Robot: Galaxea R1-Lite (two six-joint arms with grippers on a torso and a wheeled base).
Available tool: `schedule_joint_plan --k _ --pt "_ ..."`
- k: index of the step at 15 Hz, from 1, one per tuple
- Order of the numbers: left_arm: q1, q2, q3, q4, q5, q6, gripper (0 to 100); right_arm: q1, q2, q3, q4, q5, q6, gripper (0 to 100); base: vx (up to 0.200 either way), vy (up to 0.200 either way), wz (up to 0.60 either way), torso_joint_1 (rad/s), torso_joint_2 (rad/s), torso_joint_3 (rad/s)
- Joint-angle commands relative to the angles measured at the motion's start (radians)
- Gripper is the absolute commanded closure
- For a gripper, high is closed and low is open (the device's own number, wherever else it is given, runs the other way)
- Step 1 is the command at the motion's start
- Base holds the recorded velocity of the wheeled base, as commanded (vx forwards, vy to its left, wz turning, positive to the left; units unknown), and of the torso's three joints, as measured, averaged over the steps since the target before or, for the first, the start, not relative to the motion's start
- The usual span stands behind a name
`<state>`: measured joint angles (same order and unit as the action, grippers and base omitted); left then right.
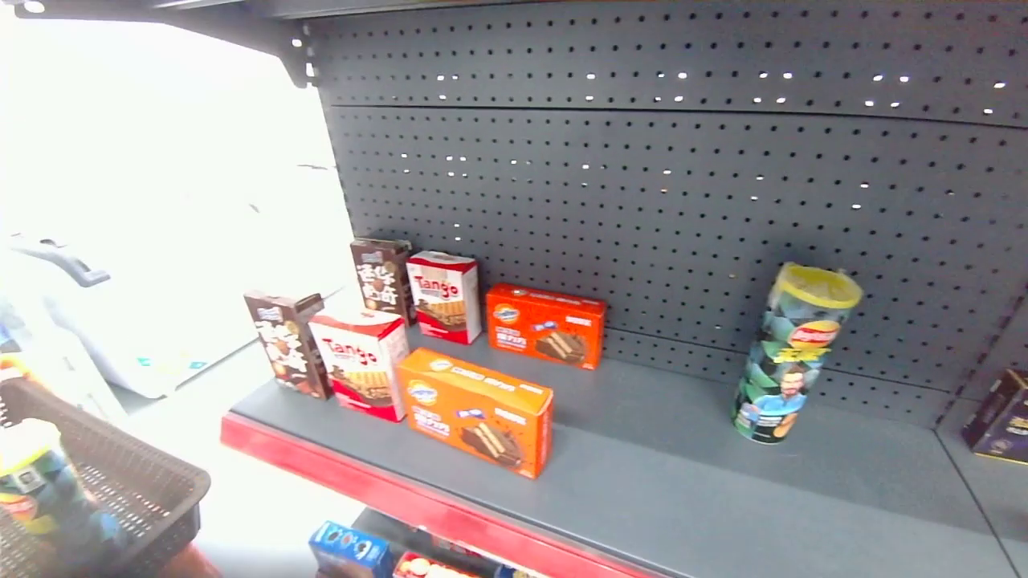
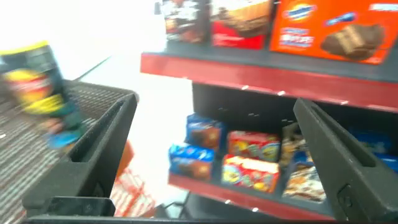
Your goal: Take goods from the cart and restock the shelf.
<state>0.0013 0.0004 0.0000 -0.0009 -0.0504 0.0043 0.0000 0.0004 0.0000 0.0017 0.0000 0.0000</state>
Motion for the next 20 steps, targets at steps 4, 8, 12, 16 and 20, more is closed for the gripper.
schedule_joint_plan --k 4,8,12,16,20 --pt "0.000 0.000 0.000 -0.001 0.000 0.000 0 0.000 0.000 0.000 0.000 0.000 0.000 0 0.000 0.000 0.60 0.001 0.00 0.007" --pt "0.000 0.000 0.000 -0.001 0.000 0.003 0 0.000 0.000 0.000 0.000 0.000 0.000 0 0.000 0.000 0.60 0.000 0.00 0.004" --pt "0.000 0.000 0.000 0.001 -0.002 0.003 0 0.000 0.000 0.000 0.000 0.000 0.002 0 0.000 0.000 0.15 -0.001 0.00 0.001" --pt "0.000 0.000 0.000 -0.001 -0.002 0.011 0 0.000 0.000 0.000 0.000 0.000 0.002 0 0.000 0.000 0.00 0.000 0.00 0.000" --pt "-0.021 0.377 -0.291 0.055 -0.020 0.157 0 0.000 0.000 0.000 0.000 0.000 0.002 0 0.000 0.000 0.00 0.000 0.00 0.000"
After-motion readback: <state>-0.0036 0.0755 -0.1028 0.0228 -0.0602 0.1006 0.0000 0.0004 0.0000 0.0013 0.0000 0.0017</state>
